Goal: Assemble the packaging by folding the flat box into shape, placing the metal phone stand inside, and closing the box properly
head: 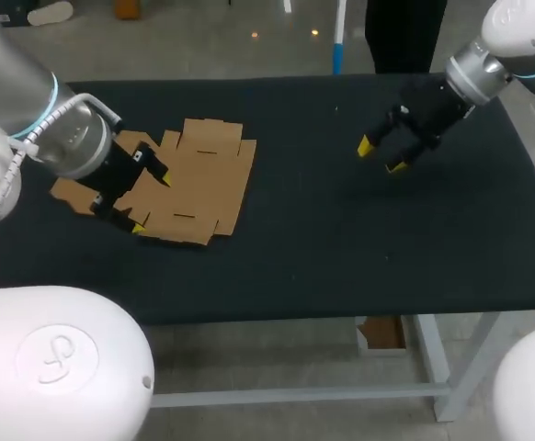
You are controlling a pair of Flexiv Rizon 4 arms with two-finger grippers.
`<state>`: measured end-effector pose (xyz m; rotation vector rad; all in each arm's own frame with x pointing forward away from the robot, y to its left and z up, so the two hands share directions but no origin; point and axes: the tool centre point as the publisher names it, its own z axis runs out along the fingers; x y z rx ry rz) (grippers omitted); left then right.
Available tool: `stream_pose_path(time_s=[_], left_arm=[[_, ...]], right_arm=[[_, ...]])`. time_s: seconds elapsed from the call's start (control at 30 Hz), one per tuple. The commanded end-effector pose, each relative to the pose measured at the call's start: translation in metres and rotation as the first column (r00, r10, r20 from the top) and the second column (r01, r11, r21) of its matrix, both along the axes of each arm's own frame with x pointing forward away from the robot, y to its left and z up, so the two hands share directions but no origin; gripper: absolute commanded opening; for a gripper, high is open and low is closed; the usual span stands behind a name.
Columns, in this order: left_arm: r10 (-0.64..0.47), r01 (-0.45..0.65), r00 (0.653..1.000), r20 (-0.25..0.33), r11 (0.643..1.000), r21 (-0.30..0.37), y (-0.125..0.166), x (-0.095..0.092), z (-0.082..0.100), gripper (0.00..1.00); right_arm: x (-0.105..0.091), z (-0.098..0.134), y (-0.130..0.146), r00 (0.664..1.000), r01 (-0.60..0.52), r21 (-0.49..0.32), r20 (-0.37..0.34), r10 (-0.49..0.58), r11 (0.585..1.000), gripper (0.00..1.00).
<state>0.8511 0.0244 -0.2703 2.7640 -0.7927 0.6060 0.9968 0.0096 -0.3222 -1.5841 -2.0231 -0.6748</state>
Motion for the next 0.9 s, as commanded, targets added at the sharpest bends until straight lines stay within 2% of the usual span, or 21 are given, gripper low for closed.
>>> stream_pose_path(time_s=[0.03, 0.23, 0.4, 0.63, 0.9], left_arm=[[0.033, -0.033, 0.999, 0.030, 0.999, 0.017, -0.006, -0.006, -0.010, 1.00], [0.043, -0.043, 0.998, 0.040, 0.999, -0.006, -0.004, -0.006, -0.031, 1.00], [0.061, -0.062, 0.998, 0.016, 0.997, 0.036, -0.005, 0.001, -0.045, 1.00], [0.078, -0.077, 0.997, -0.020, 0.996, 0.043, -0.007, 0.010, -0.056, 1.00], [0.121, -0.121, 0.993, -0.009, 0.992, 0.040, -0.009, 0.008, -0.067, 1.00]], right_arm=[[0.000, 0.000, -0.001, 1.000, -0.002, 0.002, -0.001, 0.002, 1.000, 1.00], [0.000, 0.000, -0.001, 1.000, -0.002, 0.002, -0.001, 0.002, 1.000, 1.00], [0.000, 0.000, -0.001, 1.000, -0.002, 0.002, -0.001, 0.002, 1.000, 1.00], [0.000, 0.000, -0.001, 1.000, -0.002, 0.002, -0.001, 0.002, 1.000, 1.00], [0.000, 0.000, -0.001, 1.000, -0.002, 0.002, -0.001, 0.002, 1.000, 1.00]])
